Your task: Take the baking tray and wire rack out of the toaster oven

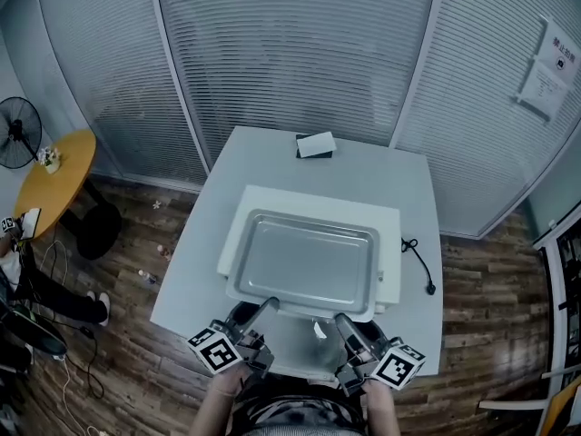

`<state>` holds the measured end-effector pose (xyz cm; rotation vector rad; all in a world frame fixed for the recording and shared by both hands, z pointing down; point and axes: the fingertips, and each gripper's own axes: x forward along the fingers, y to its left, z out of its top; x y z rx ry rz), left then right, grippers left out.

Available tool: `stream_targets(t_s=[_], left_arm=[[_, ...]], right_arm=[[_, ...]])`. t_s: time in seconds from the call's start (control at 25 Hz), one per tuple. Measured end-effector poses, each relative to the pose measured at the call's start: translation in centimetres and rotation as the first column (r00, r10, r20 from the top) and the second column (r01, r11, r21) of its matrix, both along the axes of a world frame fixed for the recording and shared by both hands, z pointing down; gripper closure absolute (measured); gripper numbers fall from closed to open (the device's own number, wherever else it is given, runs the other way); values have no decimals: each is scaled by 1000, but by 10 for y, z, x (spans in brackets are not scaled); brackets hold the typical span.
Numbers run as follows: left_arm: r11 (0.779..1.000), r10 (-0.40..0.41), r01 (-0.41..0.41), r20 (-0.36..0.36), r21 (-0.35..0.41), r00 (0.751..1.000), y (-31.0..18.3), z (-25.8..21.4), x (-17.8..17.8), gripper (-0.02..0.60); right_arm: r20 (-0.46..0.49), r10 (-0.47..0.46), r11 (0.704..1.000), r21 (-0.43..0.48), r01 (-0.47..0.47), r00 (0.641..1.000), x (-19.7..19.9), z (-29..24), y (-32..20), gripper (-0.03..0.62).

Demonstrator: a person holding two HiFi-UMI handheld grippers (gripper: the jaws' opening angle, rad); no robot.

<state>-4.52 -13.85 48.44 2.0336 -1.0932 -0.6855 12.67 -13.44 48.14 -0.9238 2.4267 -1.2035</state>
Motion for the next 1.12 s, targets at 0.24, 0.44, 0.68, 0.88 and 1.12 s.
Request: stream_targets(t_s=[0.24, 0.44, 0.68, 0.88, 1.12], left_arm=[[991, -135, 121, 388, 62, 912, 19, 3, -27, 264], [987, -157, 79, 709, 141, 687, 23, 4, -34, 236], [989, -142, 54, 770, 140, 622, 18, 9, -36, 236], [993, -102, 10, 780, 122, 617, 11, 11, -37, 235], [992, -69, -35, 773, 118, 630, -6, 10, -34, 236]], right_arm=[[-383, 161, 976, 200, -89, 910, 33, -6, 13, 319], [-575, 290, 926, 369, -74, 765, 38, -21, 10, 309], [-659, 313, 910, 415, -17, 683, 16, -18, 9, 264], [-703, 335, 910, 414, -21, 628, 12, -12, 1, 240], [-704, 338, 913, 407, -35, 625, 11, -12, -18, 240]])
